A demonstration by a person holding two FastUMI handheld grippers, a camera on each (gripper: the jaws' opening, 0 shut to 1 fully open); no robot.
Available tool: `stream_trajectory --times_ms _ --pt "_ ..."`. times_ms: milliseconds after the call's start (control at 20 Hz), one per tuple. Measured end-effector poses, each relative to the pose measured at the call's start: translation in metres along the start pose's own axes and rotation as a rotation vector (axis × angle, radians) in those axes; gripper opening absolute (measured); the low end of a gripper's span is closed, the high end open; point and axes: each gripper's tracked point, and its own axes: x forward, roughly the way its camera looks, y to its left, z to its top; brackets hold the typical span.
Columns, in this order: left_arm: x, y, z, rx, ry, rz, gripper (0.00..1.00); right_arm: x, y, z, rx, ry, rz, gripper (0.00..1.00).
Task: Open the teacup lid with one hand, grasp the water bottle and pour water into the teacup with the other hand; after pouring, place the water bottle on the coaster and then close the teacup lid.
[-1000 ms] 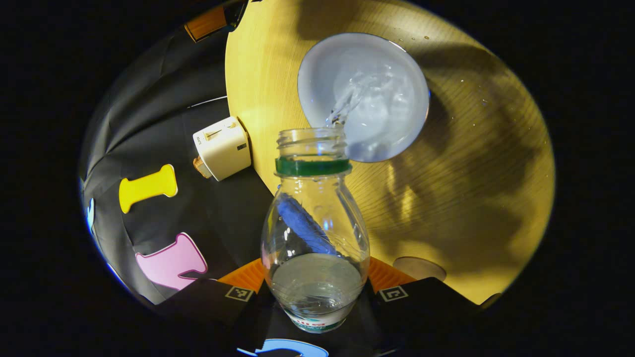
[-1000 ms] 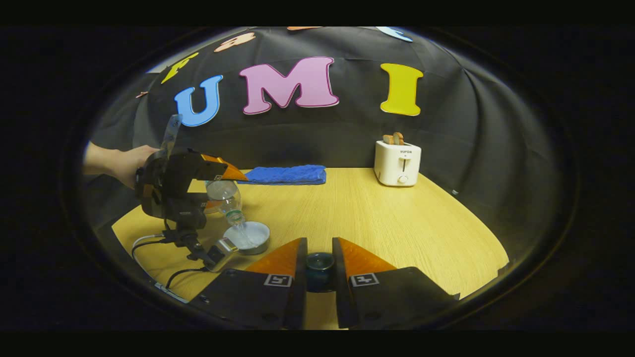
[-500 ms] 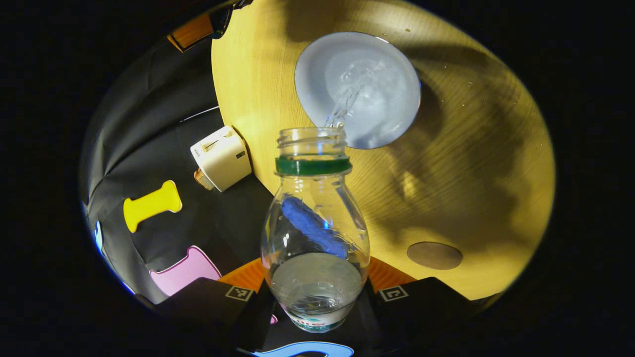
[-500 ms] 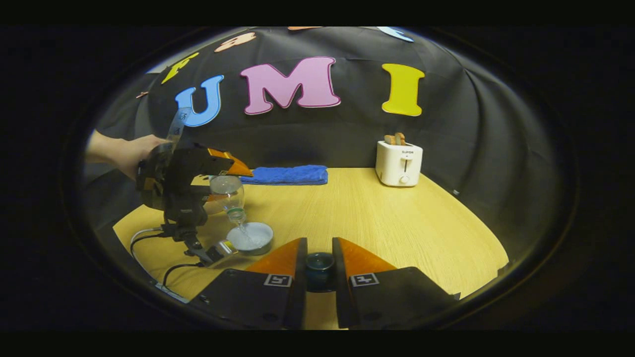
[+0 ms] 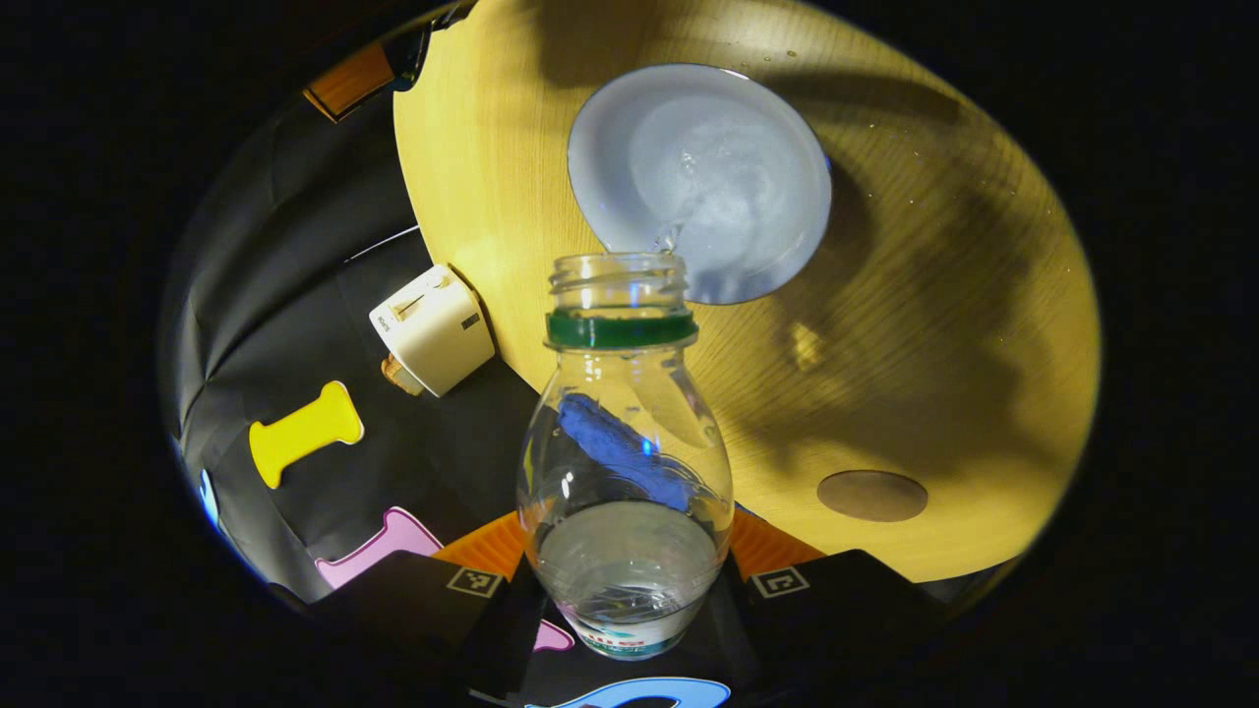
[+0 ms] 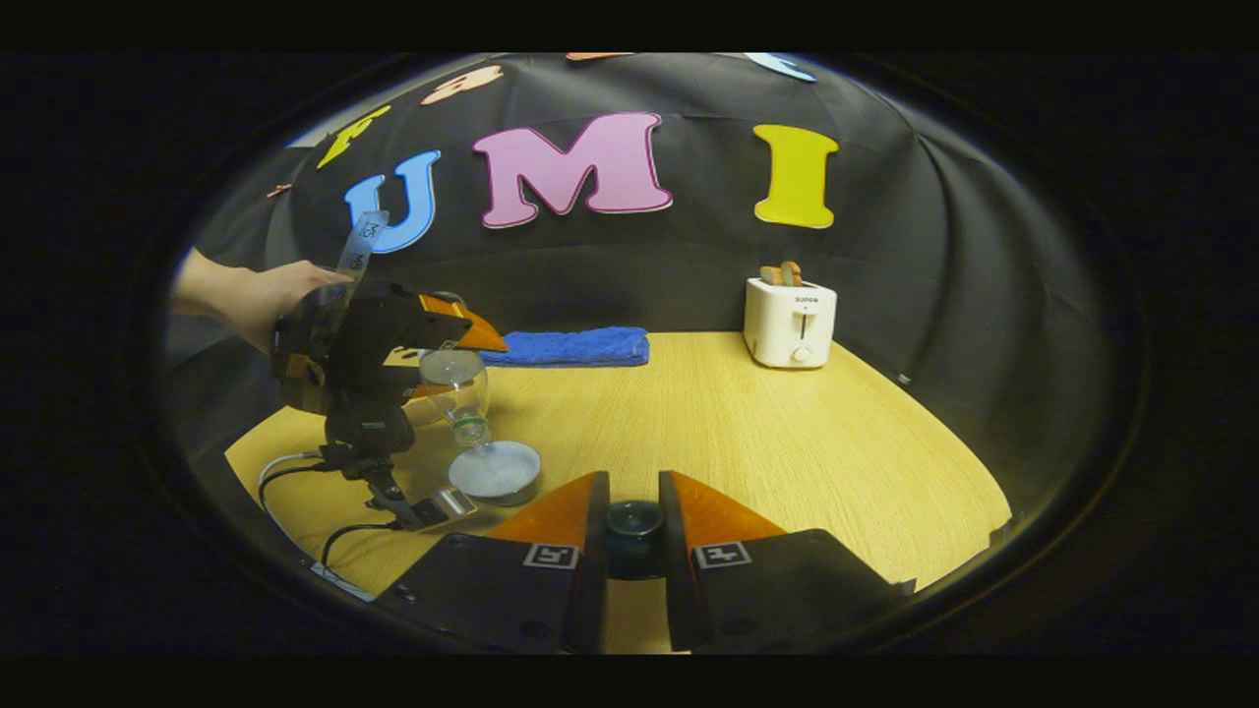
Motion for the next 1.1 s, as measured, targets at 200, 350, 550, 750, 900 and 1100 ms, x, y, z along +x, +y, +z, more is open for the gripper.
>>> stream_trajectory --times_ms 200,350,550,750,900,1100 --pt "-0.001 0.001 0.003 0.007 -0.007 0.002 0.76 0.001 -0.003 0.003 0.007 -0.008 -0.004 0.22" --pt "0.0 0.003 0.002 0.026 0.001 0.002 0.76 0.002 -0.006 0.004 0.007 -0.011 -0.008 0.34" --pt "-0.001 0.009 0.002 0.078 0.01 0.018 0.77 0.001 -0.007 0.004 0.016 -0.013 -0.01 0.28" --pt "-0.002 0.013 0.004 0.142 0.017 0.023 0.77 0.0 -0.005 0.008 0.031 -0.022 -0.009 0.28" --pt "-0.005 0.012 0.003 0.138 0.017 0.021 0.77 -0.001 -0.002 0.01 0.03 -0.025 0.0 0.28" --pt "-0.005 0.006 0.001 -0.014 -0.011 0.012 0.77 -0.003 0.0 0.016 0.016 -0.033 0.007 0.34"
